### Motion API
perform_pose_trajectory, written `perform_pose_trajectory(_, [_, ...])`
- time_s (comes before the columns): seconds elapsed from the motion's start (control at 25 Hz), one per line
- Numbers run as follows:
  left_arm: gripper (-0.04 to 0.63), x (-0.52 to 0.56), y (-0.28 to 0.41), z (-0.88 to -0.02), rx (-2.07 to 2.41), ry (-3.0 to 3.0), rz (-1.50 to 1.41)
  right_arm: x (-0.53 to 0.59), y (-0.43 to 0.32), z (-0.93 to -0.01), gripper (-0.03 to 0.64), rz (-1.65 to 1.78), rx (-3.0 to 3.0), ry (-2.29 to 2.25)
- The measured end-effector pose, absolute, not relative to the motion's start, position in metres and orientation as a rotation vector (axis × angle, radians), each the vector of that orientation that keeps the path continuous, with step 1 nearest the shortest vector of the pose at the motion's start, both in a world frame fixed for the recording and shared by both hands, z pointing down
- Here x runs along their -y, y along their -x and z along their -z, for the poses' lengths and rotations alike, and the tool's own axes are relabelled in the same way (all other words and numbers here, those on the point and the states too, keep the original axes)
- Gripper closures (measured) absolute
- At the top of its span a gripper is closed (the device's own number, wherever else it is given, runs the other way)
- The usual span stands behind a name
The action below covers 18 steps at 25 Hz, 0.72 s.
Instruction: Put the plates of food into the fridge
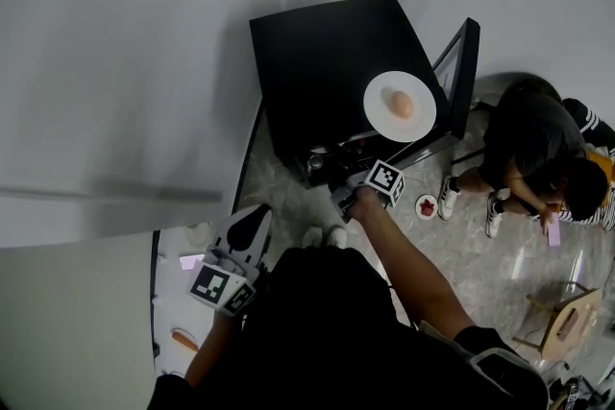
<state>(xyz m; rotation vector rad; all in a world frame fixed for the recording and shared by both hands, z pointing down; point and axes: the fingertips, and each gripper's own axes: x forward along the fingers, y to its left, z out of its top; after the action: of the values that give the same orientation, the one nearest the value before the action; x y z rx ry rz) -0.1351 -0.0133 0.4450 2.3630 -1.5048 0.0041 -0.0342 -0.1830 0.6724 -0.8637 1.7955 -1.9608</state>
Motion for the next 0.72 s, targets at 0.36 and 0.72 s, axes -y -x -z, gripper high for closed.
perform_pose_trajectory(0.36, [0.558,0.016,0.126,-0.445,1.446,-2.402,0.010,0.142,0.011,-0.642,0.591,1.722,-2.276,0.836])
perform_pose_trajectory(0.72, [0.563,0.020,0.112,-0.443,1.375,-2.461,0.033,0.102,-0.005,-0.570,0.591,1.415,-2.490,0.754])
